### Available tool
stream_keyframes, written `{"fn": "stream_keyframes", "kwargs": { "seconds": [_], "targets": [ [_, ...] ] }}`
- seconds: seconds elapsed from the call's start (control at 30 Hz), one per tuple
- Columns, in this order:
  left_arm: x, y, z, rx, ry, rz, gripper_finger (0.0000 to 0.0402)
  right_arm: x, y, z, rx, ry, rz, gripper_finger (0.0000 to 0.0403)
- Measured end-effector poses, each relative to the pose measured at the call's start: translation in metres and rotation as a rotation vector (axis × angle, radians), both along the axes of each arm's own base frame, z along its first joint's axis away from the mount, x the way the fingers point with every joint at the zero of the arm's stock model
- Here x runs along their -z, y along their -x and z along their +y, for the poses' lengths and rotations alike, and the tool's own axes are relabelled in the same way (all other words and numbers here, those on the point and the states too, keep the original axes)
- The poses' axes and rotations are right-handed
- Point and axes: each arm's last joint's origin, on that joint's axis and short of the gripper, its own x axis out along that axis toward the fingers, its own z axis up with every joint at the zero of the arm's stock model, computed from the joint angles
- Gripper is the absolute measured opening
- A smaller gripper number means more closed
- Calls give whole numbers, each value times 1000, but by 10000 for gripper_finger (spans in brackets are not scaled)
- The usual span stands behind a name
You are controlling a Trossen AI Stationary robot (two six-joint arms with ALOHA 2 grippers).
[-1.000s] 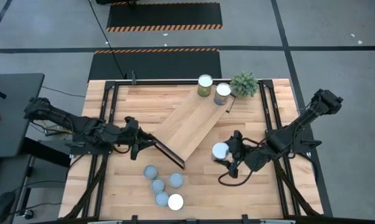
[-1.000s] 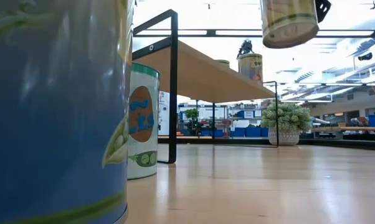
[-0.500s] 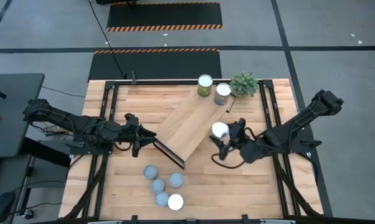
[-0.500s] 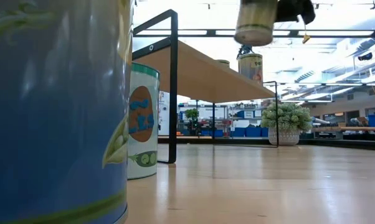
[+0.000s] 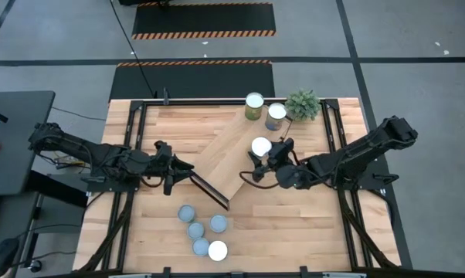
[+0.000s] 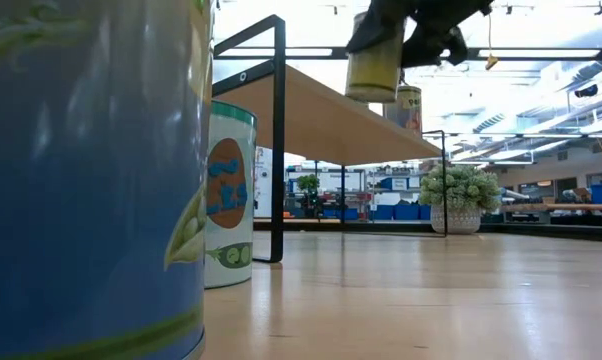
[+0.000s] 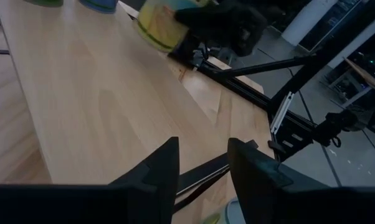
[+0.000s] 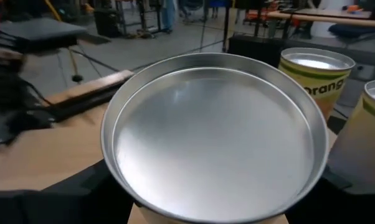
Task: Pick and place cans onto a shelf
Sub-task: Put the canned carrots on the shelf
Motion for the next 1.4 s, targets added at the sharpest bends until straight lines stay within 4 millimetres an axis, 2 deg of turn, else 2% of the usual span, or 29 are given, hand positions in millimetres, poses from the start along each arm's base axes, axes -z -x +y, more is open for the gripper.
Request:
{"fn": "stream_keyframes", "kwargs": {
  "seconds": [0.4,0.8,1.07,1.2,1.3,1.4],
  "targets": [
    [0,0,0,6,-23,1,142,3,-8,-36,22,-50,39,321],
    [0,0,0,7,-26,1,142,10,-8,-57,25,-113,99,324],
    [0,0,0,7,-26,1,142,11,-7,-58,13,-129,107,330],
    [0,0,0,7,-25,1,142,11,-8,-59,-27,-146,119,344],
    [0,0,0,7,-25,1,142,17,-8,-61,-53,-158,168,367],
    [0,0,0,7,-25,1,142,13,-9,-63,-60,-155,152,391]
  ]
}}
